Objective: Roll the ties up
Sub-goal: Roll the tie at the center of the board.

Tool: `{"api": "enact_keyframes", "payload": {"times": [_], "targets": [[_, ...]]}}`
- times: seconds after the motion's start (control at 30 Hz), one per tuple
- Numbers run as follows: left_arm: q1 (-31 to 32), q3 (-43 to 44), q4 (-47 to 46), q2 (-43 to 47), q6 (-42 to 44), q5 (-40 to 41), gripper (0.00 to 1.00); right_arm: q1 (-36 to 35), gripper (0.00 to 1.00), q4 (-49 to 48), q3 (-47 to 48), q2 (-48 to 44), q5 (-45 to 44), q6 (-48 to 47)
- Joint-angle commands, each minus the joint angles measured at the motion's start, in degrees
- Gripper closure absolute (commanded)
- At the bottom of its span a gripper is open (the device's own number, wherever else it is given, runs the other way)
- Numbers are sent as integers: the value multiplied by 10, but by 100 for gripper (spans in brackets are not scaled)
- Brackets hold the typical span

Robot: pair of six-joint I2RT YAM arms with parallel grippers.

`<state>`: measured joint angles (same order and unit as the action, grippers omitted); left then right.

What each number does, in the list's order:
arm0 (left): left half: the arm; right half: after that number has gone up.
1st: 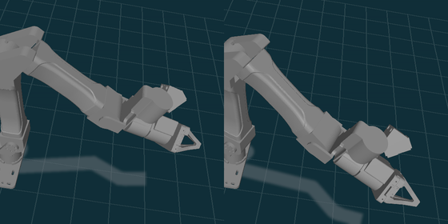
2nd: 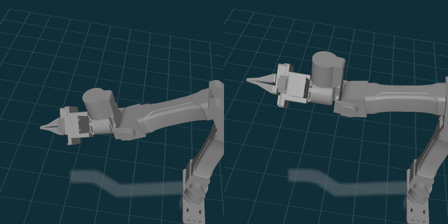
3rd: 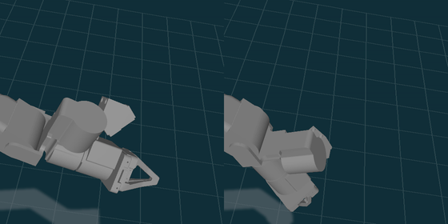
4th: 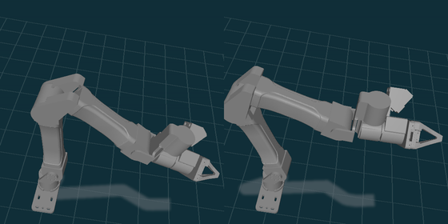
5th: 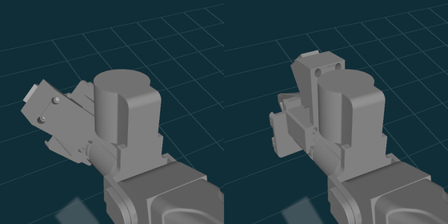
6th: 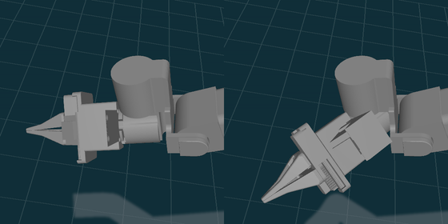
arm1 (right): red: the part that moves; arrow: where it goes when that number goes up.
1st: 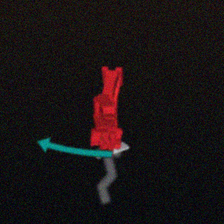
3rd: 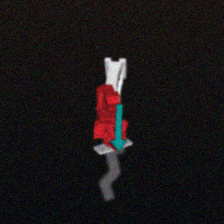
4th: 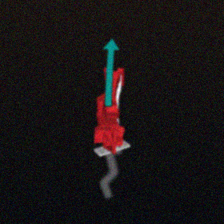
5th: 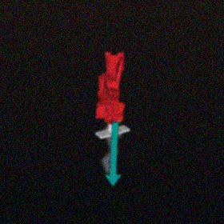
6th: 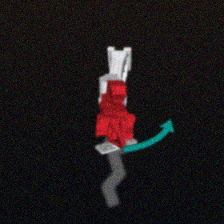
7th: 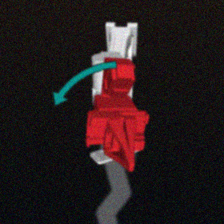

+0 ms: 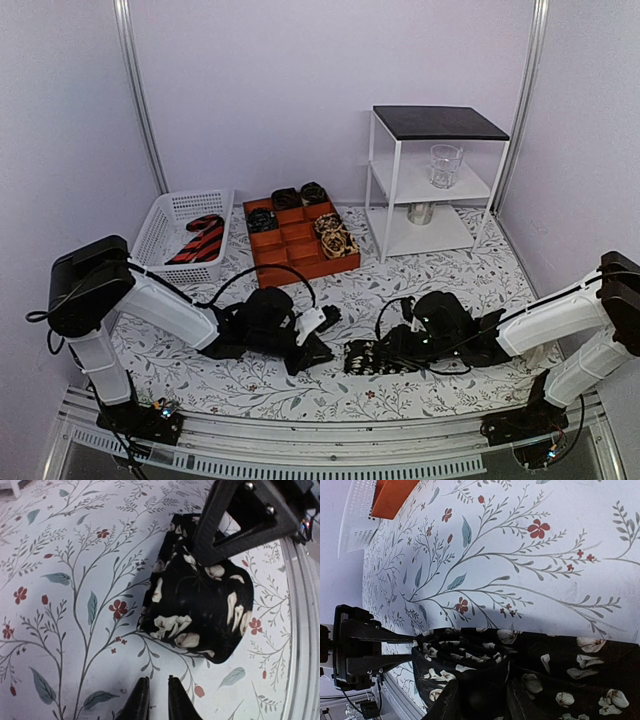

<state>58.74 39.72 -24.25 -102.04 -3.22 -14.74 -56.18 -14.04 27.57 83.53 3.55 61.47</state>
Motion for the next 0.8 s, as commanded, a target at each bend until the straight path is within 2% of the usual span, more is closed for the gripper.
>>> {"api": "enact_keyframes", "payload": {"times": [0.0,0.13,0.6,0.77], "targets": [[-6,34,-22,-48,-49,-27,91,3,69,26,-17,-4,-6,-3],[-4,65,-17,-91,-68,-53,100,2,71,26,-27,-7,-14,0],[-3,87,-57,-91,-98,-134,100,2,70,38,-40,-37,-28,-7],[-3,97,-54,-86,-101,-141,100,3,73,52,-39,-47,-39,-8]]}}
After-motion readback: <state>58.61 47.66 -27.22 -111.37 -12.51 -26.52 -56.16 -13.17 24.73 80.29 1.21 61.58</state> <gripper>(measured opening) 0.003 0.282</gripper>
